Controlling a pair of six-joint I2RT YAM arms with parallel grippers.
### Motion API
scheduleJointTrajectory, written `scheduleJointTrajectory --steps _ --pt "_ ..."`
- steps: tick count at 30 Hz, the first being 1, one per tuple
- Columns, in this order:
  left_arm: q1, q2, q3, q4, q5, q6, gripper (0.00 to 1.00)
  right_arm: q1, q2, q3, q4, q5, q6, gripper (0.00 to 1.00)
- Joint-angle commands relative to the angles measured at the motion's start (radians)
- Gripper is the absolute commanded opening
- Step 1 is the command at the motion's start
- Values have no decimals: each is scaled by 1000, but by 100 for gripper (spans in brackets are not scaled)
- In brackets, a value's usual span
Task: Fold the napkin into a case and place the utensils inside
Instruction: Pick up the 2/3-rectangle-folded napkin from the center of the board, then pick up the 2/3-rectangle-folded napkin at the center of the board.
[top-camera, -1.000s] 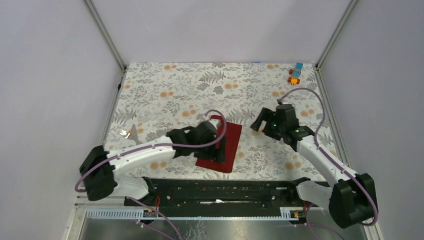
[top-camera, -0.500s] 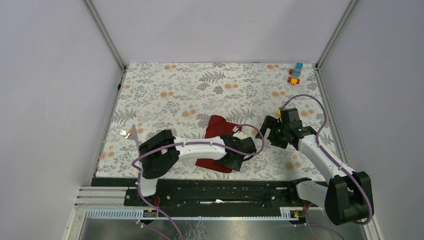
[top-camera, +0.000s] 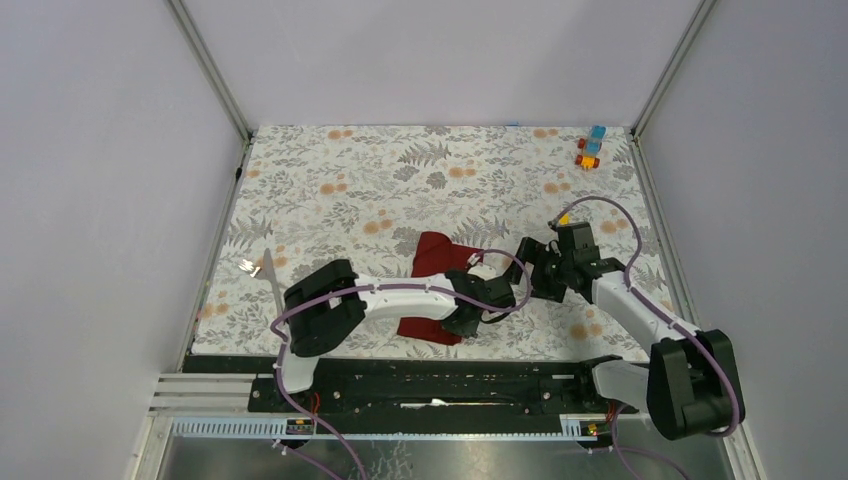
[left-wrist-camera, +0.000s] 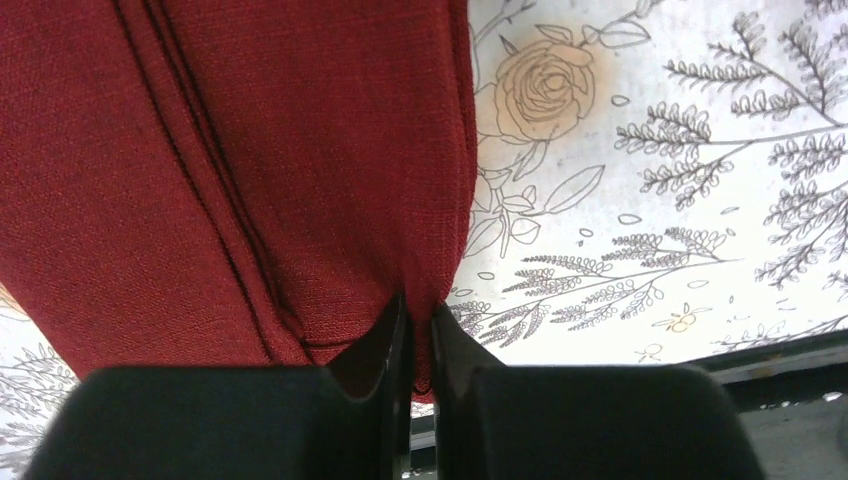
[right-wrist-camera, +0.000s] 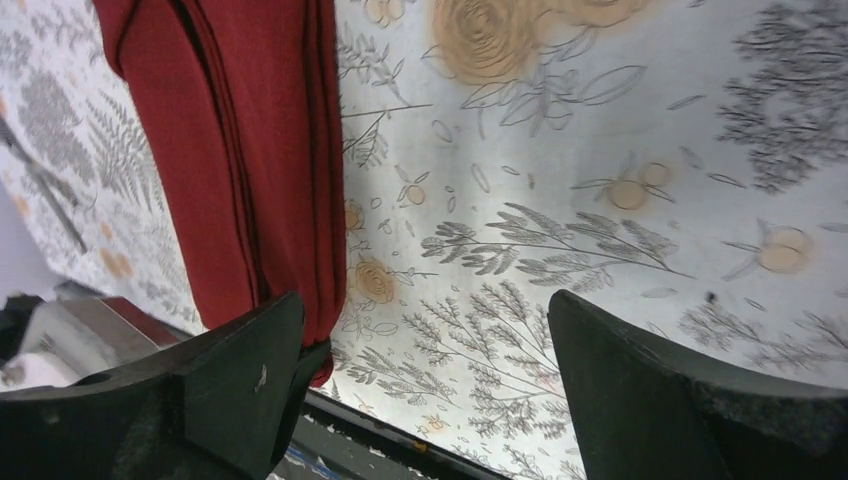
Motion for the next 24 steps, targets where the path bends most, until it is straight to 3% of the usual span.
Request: scheduleJointTrajectory --steps 1,6,13,18,24 --pt "14 -32 -30 46 -1 11 3 -5 57 -54 205 -210 19 100" --pt "62 -176 -111 146 72 18 0 -3 215 -107 565 -386 215 100" --pt "83 -266 -151 172 107 18 0 23 415 -138 936 -382 436 94" --pt "87 -272 -150 179 120 22 0 51 527 -150 1104 -334 536 83" --pt "91 -271 -153 188 131 27 0 64 567 -152 1146 -273 535 68"
